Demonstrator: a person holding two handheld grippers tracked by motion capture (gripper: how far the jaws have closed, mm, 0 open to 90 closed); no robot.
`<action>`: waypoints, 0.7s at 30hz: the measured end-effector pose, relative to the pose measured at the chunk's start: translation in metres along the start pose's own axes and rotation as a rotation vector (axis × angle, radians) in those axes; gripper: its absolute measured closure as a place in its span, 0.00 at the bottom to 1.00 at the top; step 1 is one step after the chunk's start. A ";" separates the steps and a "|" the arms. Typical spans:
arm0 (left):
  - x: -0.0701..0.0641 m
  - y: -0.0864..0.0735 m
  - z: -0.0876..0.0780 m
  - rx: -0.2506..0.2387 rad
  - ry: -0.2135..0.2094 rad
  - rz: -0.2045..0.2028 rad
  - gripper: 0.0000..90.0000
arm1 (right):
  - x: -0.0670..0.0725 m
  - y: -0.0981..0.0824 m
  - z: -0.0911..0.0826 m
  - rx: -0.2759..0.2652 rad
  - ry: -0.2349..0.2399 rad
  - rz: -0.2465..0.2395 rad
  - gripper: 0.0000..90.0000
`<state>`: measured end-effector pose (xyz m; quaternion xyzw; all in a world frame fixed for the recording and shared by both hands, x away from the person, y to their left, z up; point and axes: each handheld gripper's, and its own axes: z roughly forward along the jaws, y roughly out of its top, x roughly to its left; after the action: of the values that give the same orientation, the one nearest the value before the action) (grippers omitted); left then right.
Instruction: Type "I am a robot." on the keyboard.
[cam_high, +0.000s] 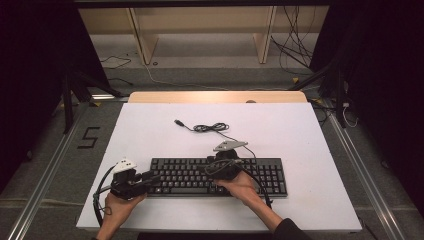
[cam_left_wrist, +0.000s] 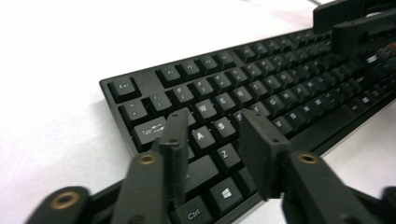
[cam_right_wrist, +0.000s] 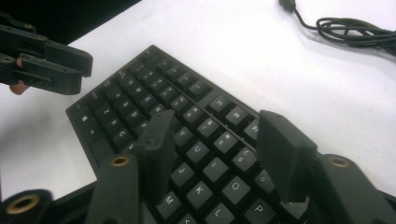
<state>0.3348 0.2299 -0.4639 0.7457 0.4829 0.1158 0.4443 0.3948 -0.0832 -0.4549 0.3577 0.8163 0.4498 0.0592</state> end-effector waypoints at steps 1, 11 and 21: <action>0.000 0.000 0.000 -0.006 -0.005 -0.007 0.62 | 0.000 0.000 -0.001 -0.001 0.004 0.001 0.50; -0.001 0.002 -0.003 -0.059 -0.030 -0.022 0.43 | 0.006 0.000 -0.010 -0.022 0.022 -0.023 0.38; -0.001 0.003 -0.008 -0.115 -0.046 -0.022 0.34 | 0.015 -0.004 -0.019 -0.037 0.059 -0.048 0.40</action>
<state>0.3316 0.2325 -0.4563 0.7160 0.4734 0.1214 0.4986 0.3734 -0.0885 -0.4432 0.3235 0.8176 0.4734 0.0525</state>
